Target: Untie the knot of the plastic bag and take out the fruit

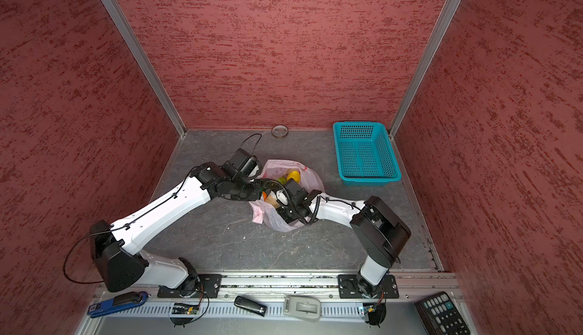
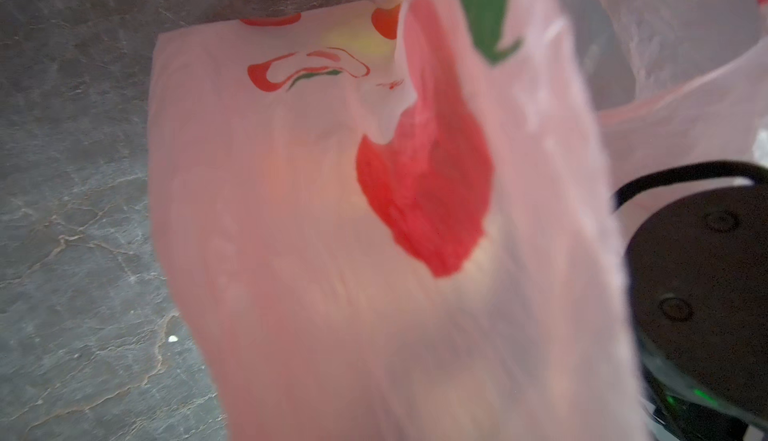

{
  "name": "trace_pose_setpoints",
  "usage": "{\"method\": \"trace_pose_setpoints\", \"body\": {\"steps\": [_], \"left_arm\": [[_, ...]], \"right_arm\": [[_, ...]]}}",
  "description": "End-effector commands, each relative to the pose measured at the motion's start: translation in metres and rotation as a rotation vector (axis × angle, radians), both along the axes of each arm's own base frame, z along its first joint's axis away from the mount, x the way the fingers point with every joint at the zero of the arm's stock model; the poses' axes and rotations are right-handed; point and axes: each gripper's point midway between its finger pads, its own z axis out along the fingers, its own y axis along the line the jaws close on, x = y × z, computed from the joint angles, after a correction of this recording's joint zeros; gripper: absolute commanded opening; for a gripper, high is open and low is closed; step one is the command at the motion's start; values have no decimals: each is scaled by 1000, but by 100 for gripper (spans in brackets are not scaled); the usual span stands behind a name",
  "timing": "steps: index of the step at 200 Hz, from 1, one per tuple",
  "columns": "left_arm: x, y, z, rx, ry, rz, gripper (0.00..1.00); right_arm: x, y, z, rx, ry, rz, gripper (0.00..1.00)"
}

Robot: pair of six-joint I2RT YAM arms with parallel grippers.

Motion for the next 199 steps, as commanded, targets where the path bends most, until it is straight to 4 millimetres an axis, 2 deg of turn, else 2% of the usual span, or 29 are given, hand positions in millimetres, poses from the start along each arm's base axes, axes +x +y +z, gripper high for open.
{"method": "trace_pose_setpoints", "body": {"steps": [1, 39, 64, 80, 93, 117, 131, 145, 172, 199], "left_arm": [[-4, 10, -7, 92, 18, 13, 0], [-21, 13, -19, 143, 44, -2, 0], [-29, 13, -28, 181, 37, -17, 0], [-34, 11, -33, 191, 23, -26, 0], [-39, 12, -37, 208, 8, -22, 0], [-45, 12, -41, 214, -22, -7, 0], [-43, 11, -42, 213, -38, 6, 0], [-40, 9, -39, 211, -58, 11, 0], [-30, 3, -30, 190, -96, 20, 0], [-26, -12, -27, 119, -103, 6, 0]], "right_arm": [[3, 8, 6, 24, -32, 34, 98], [38, 11, 33, 67, -59, -82, 98], [70, 1, 44, 45, -92, -211, 98], [97, -20, 42, -38, -152, -342, 98], [118, -44, 41, -134, -231, -456, 98], [139, -85, 40, -283, -339, -587, 98], [143, -92, 34, -298, -331, -582, 98], [138, -83, 34, -269, -314, -517, 98], [116, -68, 38, -183, -240, -427, 98], [93, -75, 37, -190, -180, -401, 98]]}}
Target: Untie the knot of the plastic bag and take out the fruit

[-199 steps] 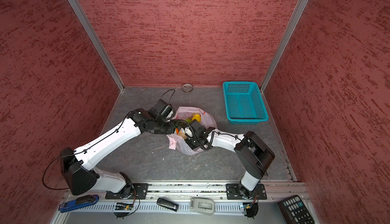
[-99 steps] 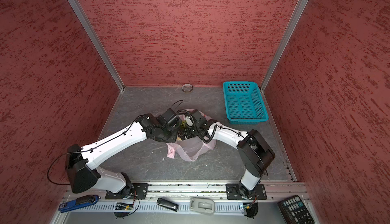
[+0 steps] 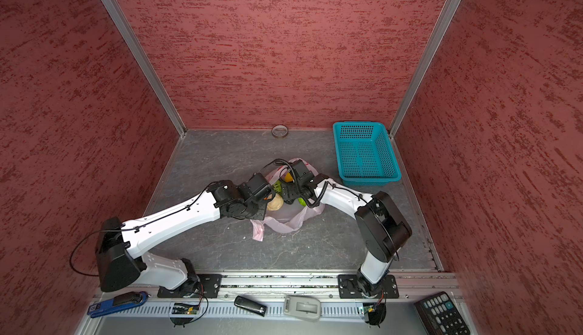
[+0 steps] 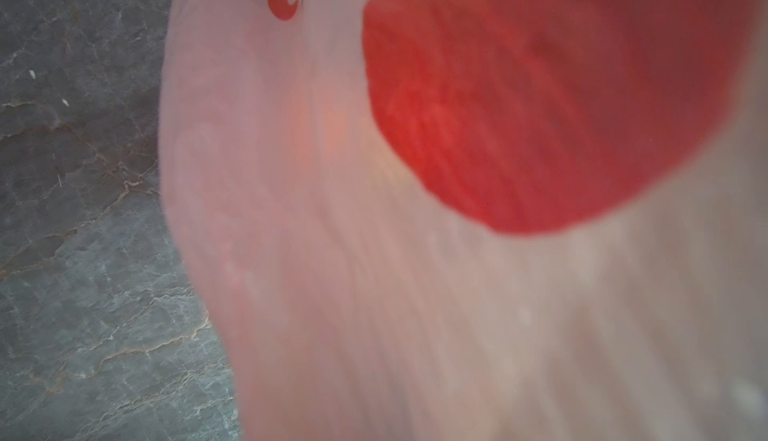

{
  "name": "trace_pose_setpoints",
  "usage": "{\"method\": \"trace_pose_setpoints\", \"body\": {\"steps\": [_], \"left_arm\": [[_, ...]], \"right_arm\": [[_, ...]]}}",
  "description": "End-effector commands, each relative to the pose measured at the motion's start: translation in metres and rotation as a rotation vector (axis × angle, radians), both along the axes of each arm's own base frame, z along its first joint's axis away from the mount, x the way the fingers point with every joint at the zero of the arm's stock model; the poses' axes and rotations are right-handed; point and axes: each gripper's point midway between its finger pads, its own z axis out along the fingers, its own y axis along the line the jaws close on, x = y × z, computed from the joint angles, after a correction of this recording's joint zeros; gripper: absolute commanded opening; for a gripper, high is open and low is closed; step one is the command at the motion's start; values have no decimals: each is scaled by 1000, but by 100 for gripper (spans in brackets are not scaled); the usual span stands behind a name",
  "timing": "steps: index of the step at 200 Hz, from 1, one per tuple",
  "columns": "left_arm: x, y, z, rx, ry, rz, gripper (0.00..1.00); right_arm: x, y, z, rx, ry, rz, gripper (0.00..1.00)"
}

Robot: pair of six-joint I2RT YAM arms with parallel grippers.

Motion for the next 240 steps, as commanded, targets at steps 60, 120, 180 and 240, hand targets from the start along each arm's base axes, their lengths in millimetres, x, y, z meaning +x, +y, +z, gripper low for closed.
{"method": "trace_pose_setpoints", "body": {"steps": [60, 120, 180, 240], "left_arm": [[25, -39, 34, -220, -79, -15, 0], [27, -35, 30, -234, -53, -19, 0], [4, -20, 3, -172, 15, -24, 0], [4, -19, 1, -160, 14, -21, 0]], "right_arm": [[-60, -7, -3, 60, 80, 190, 98], [-72, 25, 1, 120, 64, 345, 98], [-48, 30, -6, 58, 28, 257, 98], [-42, 36, -1, 106, 52, 185, 98]]}}
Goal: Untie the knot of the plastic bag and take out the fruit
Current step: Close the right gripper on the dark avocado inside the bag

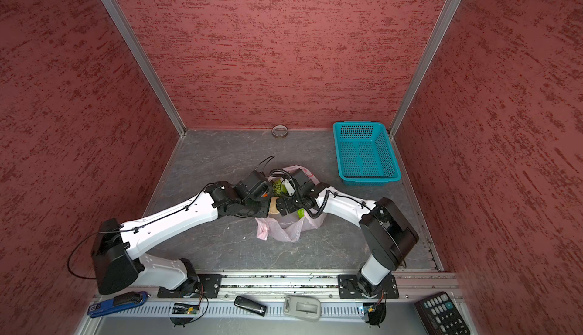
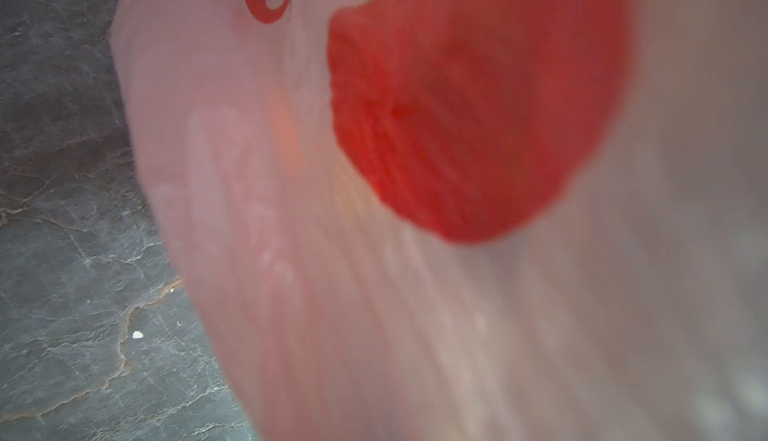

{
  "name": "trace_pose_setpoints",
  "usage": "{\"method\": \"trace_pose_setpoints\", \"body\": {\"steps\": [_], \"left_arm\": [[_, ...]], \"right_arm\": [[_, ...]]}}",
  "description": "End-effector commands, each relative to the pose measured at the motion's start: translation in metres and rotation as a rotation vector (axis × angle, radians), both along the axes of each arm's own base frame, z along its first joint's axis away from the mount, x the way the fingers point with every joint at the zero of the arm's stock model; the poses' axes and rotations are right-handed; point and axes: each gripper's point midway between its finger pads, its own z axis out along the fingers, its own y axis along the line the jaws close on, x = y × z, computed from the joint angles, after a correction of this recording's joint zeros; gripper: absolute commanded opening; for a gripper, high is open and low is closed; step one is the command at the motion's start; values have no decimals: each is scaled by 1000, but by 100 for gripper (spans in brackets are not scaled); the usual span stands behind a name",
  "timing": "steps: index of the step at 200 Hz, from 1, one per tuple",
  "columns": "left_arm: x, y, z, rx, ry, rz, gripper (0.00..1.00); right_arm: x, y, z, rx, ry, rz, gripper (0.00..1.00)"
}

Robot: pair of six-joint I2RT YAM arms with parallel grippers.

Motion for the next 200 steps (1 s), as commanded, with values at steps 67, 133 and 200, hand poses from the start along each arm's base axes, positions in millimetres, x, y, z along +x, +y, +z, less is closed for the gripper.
{"method": "trace_pose_setpoints", "body": {"steps": [67, 133, 200], "left_arm": [[3, -6, 10, -18, -23, -11, 0], [11, -16, 22, -49, -51, -16, 0], [10, -18, 18, -57, -40, -16, 0]], "right_arm": [[25, -13, -6, -40, 29, -240, 89], [26, -22, -34, -110, 75, -255, 83], [27, -18, -40, -101, 67, -236, 63]]}}
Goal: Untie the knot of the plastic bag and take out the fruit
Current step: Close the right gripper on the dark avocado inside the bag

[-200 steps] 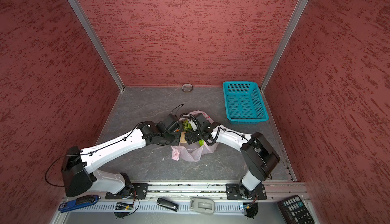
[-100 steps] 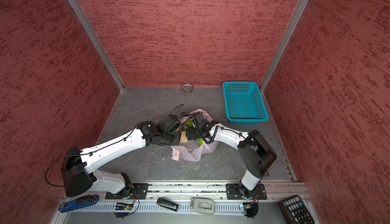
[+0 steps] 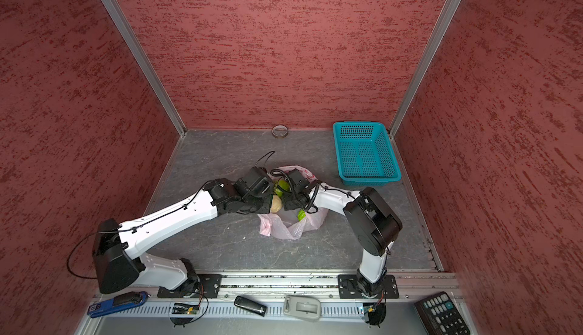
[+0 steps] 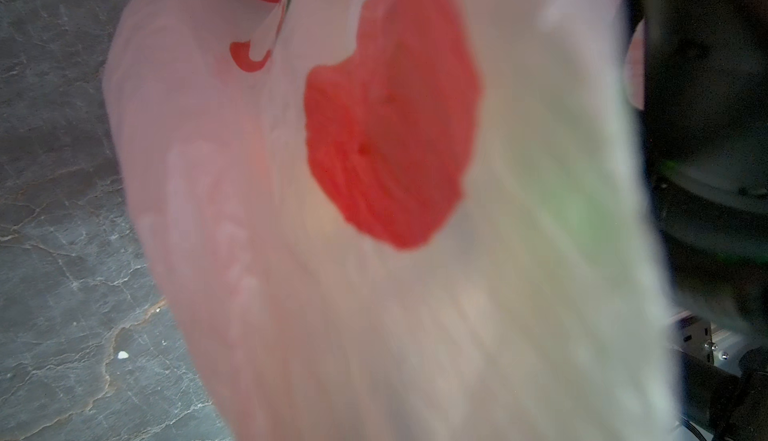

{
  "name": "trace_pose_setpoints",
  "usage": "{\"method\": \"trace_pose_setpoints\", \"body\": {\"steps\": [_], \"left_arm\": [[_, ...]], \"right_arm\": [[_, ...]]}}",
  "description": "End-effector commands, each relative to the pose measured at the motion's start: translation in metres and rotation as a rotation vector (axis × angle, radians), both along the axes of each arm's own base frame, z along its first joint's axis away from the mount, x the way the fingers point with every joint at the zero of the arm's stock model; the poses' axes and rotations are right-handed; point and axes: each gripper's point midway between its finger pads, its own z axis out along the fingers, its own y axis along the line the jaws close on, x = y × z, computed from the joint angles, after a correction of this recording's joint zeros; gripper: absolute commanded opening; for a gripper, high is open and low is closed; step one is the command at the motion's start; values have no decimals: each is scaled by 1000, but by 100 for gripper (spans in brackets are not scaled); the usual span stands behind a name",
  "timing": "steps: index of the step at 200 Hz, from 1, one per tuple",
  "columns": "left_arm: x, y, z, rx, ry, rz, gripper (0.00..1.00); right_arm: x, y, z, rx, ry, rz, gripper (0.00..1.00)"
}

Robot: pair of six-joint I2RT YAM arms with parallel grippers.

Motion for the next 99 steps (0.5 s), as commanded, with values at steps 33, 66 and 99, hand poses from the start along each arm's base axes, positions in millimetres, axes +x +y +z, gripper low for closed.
{"method": "trace_pose_setpoints", "body": {"steps": [33, 66, 99], "left_arm": [[0, -5, -2, -12, -4, -9, 0], [2, -6, -1, -19, -8, 0, 0], [6, -5, 0, -34, -2, 28, 0]], "right_arm": [[0, 2, 8, 18, -25, 22, 52], [-10, 9, 20, 65, -25, 81, 46], [-26, 16, 36, 124, -21, 164, 44]]}}
